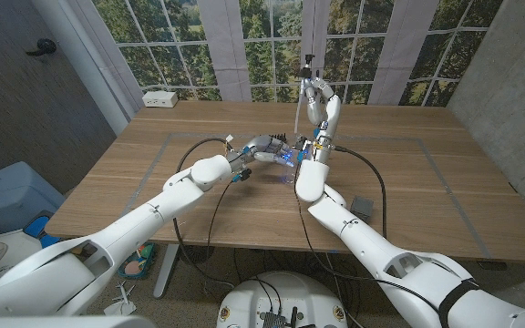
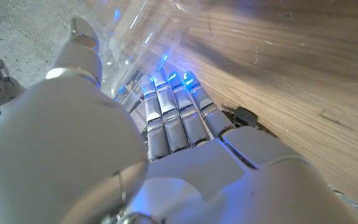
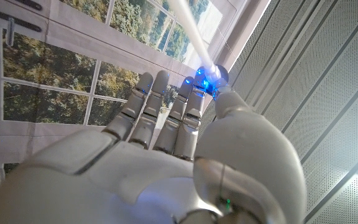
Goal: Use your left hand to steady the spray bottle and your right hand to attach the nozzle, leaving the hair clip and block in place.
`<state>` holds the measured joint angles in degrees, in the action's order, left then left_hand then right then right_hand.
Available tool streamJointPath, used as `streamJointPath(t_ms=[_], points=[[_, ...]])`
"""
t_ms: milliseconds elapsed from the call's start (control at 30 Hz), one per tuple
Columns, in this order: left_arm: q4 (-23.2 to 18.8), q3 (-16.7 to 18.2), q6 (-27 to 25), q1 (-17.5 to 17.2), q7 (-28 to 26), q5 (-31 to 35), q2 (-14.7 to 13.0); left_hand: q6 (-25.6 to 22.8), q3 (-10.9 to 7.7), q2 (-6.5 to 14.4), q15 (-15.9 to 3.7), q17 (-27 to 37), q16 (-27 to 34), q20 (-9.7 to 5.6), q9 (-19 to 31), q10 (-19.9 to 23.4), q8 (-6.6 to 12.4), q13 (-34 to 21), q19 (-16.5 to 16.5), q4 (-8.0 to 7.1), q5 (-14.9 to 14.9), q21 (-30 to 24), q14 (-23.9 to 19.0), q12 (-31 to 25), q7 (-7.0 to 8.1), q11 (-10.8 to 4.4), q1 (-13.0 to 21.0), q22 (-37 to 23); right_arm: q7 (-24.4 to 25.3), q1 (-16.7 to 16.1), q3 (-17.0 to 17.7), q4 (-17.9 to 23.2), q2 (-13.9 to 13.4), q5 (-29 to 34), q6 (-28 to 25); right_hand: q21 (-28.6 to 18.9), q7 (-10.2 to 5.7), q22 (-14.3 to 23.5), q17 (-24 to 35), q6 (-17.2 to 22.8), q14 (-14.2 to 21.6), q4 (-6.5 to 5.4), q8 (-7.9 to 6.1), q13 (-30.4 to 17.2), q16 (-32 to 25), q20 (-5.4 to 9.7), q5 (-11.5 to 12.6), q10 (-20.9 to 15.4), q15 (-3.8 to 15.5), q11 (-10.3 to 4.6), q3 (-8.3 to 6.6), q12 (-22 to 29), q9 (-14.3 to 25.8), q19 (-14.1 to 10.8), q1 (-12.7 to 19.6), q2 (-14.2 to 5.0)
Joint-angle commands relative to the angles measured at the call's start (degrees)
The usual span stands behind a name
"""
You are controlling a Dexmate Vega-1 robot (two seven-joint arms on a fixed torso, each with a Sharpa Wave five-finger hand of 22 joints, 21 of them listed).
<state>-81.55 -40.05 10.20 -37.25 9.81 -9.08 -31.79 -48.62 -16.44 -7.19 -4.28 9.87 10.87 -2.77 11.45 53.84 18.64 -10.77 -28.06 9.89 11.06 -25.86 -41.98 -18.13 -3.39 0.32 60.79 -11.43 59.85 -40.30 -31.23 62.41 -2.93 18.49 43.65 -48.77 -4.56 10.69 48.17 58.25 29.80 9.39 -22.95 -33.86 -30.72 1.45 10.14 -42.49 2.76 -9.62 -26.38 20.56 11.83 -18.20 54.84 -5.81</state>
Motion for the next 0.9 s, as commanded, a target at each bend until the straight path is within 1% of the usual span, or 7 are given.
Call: streamJointPath(t_ms=[33,100,300,467,600,767,900], points=[[-0.09,0.3,0.6,0.45,0.79,-0.41,-0.21,-11.55,-0.39,13.73,-8.9,0.18,-0.21,-0.61,1.59,11.11,0.3,-1.85,0.19,-0.1,0.29,-0.25,0.02,0.02,4.48,-8.58,13.16,-0.17,3.6,3.21,-1.21,-5.64,-0.67,0.22,4.27,-0.32,-1.34,0.02,0.28,1.41,0.77,0.05,-0.17,-0.27,0.2,0.21,0.07,-0.4,9.41,-0.3,0.13,0.1,0.13,-0.02,0.51,0.49],[-0.21,0.27,0.43,0.48,0.77,-0.27,-0.29,-11.59,-0.39,13.74,-8.9,0.18,-0.21,-0.66,1.59,11.16,0.29,-1.86,0.27,-0.1,0.29,-0.24,0.02,0.01,4.47,-8.59,13.16,-0.17,4.12,3.43,-0.94,-6.1,-0.51,-0.02,4.26,-0.37,-1.33,0.02,0.35,1.51,1.02,0.04,-0.19,-0.27,0.1,0.25,0.03,-0.61,9.44,-0.3,0.15,0.16,0.13,-0.04,0.57,0.43],[-0.11,0.3,0.5,0.53,1.15,-0.57,-0.27,-11.56,-0.38,13.72,-8.93,0.17,-0.23,-0.61,1.6,11.15,0.22,-1.88,0.25,-0.09,0.29,-0.31,0.04,0.04,4.47,-8.54,13.18,-0.17,4.15,2.86,2.43,-6.55,0.95,2.65,4.0,-0.49,-1.37,0.01,0.4,1.55,1.2,0.09,-0.16,-0.25,0.15,0.28,-0.05,-0.64,9.44,-0.25,0.2,0.11,0.1,-0.06,0.73,0.5],[-0.86,0.37,0.4,0.29,0.87,-0.32,-0.5,-11.57,-0.34,13.72,-9.04,0.21,-0.19,-0.61,1.61,11.11,0.15,-1.9,0.28,-0.08,0.29,-0.37,0.01,0.09,4.47,-8.62,13.24,-0.16,4.15,3.07,3.51,-7.47,1.37,2.75,3.97,-0.61,-1.27,0.0,0.43,1.6,1.26,0.13,-0.15,-0.32,0.23,0.27,-0.1,-0.66,9.49,-0.3,0.22,0.11,0.09,-0.14,0.87,0.53],[-1.49,0.51,0.28,-0.02,0.6,-0.3,-0.68,-11.55,-0.34,13.71,-9.04,0.2,-0.22,-0.56,1.62,11.11,0.1,-1.91,0.28,-0.07,0.29,-0.42,0.05,0.11,4.46,-8.54,13.27,-0.16,4.15,2.93,5.46,-8.43,2.39,4.68,3.93,-0.64,-1.13,0.0,0.41,1.58,1.3,0.1,-0.12,-0.32,0.32,0.29,-0.13,-0.69,9.45,-0.28,0.22,0.09,0.08,-0.09,0.91,0.5],[-2.43,0.8,0.22,-0.52,0.17,-0.38,-0.91,-11.6,-0.31,13.68,-8.97,0.2,-0.21,-0.65,1.63,11.23,0.05,-1.93,0.29,-0.07,0.28,-0.48,0.05,0.09,4.63,-8.51,13.27,-0.16,4.15,2.47,6.59,-8.96,2.81,5.94,3.88,-0.75,-1.09,0.0,0.44,1.56,1.42,0.06,-0.07,-0.3,0.41,0.29,-0.19,-1.01,9.41,-0.16,0.26,0.14,0.07,-0.1,1.0,0.51],[-2.82,1.06,0.16,-0.79,0.06,-0.73,-0.99,-11.63,-0.3,13.72,-8.94,0.22,-0.18,-0.65,1.64,11.25,0.02,-1.94,0.27,-0.11,0.29,-0.53,-0.01,0.11,4.53,-8.54,13.24,-0.15,4.15,2.17,6.55,-8.84,2.6,5.84,4.0,-0.81,-1.13,-0.01,0.43,1.55,1.48,0.01,-0.05,-0.32,0.48,0.32,-0.21,-0.9,9.38,-0.22,0.29,0.08,0.06,-0.11,1.0,0.5]])
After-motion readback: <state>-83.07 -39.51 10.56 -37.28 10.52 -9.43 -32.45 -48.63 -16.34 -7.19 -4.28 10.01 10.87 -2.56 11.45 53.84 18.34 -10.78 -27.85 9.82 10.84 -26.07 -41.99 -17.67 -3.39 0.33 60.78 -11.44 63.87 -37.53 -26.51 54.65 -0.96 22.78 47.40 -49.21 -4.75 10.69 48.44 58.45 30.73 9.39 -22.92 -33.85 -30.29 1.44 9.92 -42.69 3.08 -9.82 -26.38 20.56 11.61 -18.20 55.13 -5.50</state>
